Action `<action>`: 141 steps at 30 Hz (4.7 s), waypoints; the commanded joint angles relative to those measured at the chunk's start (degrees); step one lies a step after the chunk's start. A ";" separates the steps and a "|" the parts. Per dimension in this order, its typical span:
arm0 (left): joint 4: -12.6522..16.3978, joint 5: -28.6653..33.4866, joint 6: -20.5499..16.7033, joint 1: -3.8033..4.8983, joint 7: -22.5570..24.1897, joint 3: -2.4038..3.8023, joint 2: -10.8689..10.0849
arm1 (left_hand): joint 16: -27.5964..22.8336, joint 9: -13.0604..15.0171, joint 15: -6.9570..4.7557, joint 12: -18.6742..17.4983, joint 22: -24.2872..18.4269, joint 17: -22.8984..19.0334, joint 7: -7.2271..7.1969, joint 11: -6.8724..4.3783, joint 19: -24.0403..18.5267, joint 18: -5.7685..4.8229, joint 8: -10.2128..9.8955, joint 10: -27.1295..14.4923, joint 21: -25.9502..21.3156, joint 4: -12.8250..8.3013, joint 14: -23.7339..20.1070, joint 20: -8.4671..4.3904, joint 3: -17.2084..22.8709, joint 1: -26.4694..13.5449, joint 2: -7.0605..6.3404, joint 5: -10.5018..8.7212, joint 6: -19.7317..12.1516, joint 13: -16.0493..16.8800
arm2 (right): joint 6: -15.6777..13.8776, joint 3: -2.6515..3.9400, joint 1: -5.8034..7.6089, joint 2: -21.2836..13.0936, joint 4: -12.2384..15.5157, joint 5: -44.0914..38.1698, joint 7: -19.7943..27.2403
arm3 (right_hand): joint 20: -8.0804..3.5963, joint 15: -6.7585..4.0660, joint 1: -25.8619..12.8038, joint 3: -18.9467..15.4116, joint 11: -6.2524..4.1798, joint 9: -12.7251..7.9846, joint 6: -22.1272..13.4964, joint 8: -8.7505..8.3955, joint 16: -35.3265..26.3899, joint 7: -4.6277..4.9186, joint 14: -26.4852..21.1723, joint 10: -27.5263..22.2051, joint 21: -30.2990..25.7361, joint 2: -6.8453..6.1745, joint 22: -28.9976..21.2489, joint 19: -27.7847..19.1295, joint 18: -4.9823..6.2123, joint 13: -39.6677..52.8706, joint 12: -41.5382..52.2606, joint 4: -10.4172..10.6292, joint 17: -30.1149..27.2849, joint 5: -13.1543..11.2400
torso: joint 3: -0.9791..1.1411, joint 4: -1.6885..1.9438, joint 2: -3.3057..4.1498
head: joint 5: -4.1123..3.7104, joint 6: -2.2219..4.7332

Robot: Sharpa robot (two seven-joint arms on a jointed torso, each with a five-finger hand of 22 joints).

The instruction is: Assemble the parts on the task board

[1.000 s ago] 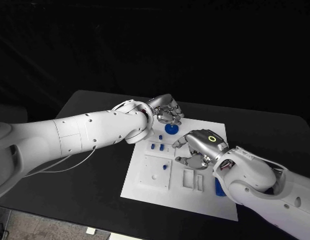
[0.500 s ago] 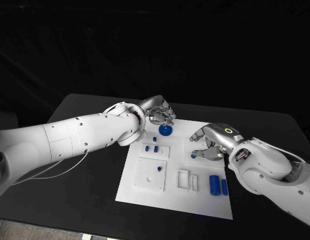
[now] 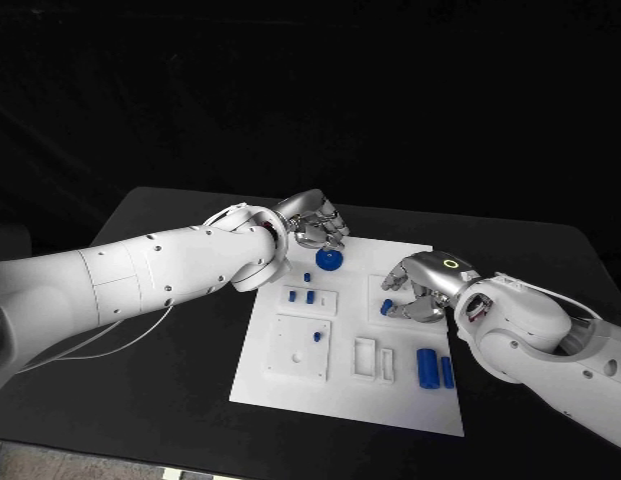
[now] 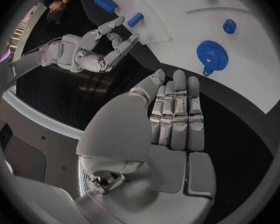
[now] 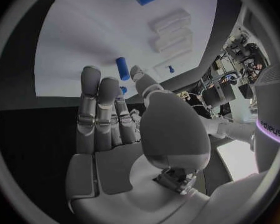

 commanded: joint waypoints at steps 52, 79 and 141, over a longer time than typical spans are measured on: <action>-2.06 0.73 -0.29 0.12 1.82 0.08 -0.39 | -0.44 0.07 0.10 -0.03 1.29 0.08 0.02 0.20 -0.61 -0.40 0.00 -0.34 -0.05 -0.56 0.07 -0.02 0.29 -0.12 0.49 0.53 -0.34 0.00 | -12.49 0.61 -0.68 2.48 7.82 1.47 3.49 | -2.76 -2.51 -0.43 20.27 -3.83 0.29 11.57 -0.09 0.69 -0.22 0.20 14.51 6.08 4.25 4.42 1.98 -2.83 0.21 -0.02 -4.43 1.10 -2.48 | -0.10 0.02 -0.08 | 1.69 -0.69; -5.58 0.81 -1.27 0.71 2.58 0.08 -1.45 | -0.44 0.06 0.06 -0.04 1.44 0.08 0.01 0.19 -0.63 -0.41 0.00 -0.27 -0.01 -0.77 0.09 -0.06 0.31 0.04 0.36 0.55 -0.27 0.00 | -5.14 -7.45 -0.88 11.31 3.35 0.25 5.59 | -2.76 -2.52 -0.52 19.75 -3.74 0.29 11.31 -0.09 0.17 -0.12 0.21 14.28 4.84 4.85 4.62 1.98 -2.78 0.21 -0.02 -5.12 1.19 -2.49 | -0.59 0.23 -0.18 | 7.23 -1.75; -5.88 0.78 -0.98 0.87 2.97 0.07 -1.05 | -0.47 0.06 0.06 -0.04 1.86 0.06 0.02 0.20 -0.67 -0.41 -0.01 -0.29 0.01 -0.90 0.11 -0.08 0.40 0.09 0.41 0.62 -0.29 0.00 | -4.50 -10.90 -2.22 15.77 -1.83 -5.14 3.41 | -0.01 0.08 -4.46 12.44 -0.41 -0.02 3.15 -0.20 0.41 1.74 0.22 3.28 0.70 0.98 3.22 2.23 -0.37 0.00 -0.11 -3.50 -0.08 3.02 | -0.42 0.10 -0.13 | 8.76 -2.57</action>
